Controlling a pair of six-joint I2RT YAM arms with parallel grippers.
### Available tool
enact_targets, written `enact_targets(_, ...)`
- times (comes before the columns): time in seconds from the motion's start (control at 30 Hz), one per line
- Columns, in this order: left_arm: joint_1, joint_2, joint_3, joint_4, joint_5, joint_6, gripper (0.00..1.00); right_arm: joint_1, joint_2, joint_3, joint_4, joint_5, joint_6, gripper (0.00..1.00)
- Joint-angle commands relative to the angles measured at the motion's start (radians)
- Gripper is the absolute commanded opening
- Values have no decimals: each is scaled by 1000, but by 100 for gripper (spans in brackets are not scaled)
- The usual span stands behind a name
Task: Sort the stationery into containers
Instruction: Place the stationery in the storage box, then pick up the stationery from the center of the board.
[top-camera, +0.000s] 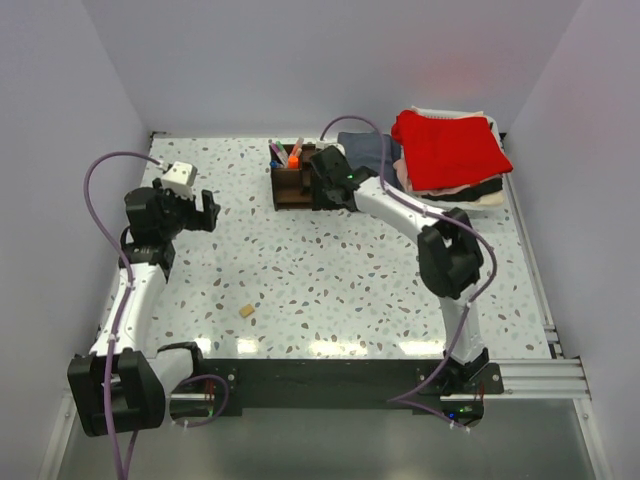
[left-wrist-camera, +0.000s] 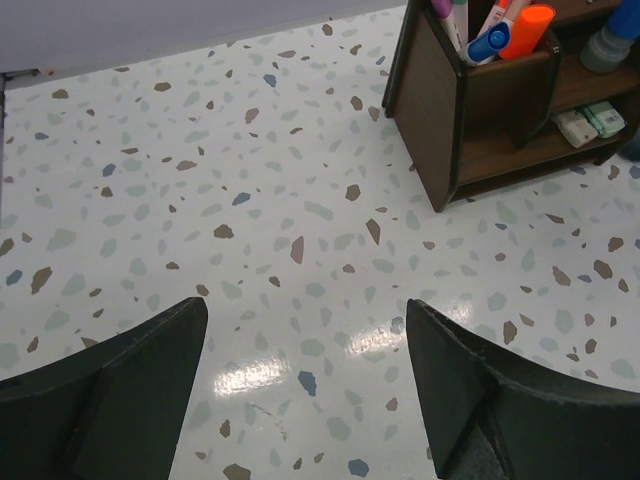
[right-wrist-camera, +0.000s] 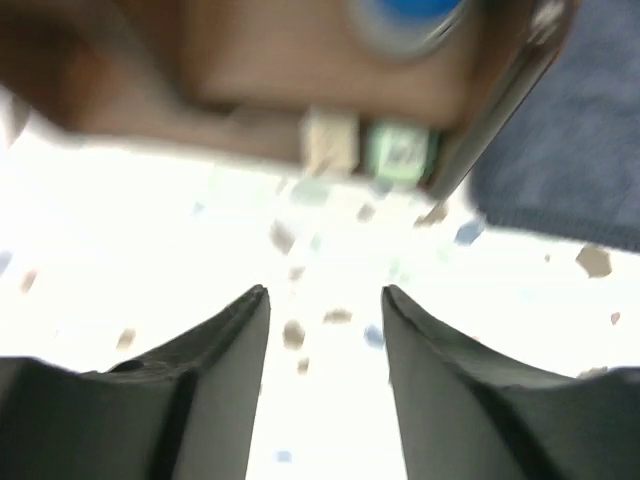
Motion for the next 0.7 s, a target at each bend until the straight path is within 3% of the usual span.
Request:
enact_targets(0.0,11,-51,40,28,-81,42,86,23,-157,-152,50,-588,-347,57)
enact_targets(0.13,49,-71,5,28,-133,33,92,118,-183,-186,20,-753,-676,65)
enact_targets(0.27,72,-91,-14,-12,-133,16,94,243,-235,-286,144,-815,-1033,72)
enact_targets(0.43,97,-115,-9,-51,-161,-6,100,296,-137,-200,103,-847,-1217,74)
enact_targets(0.67,101,-149,-26,-84,-175,-6,100,359,-51,-172,116,-855,-1477,74)
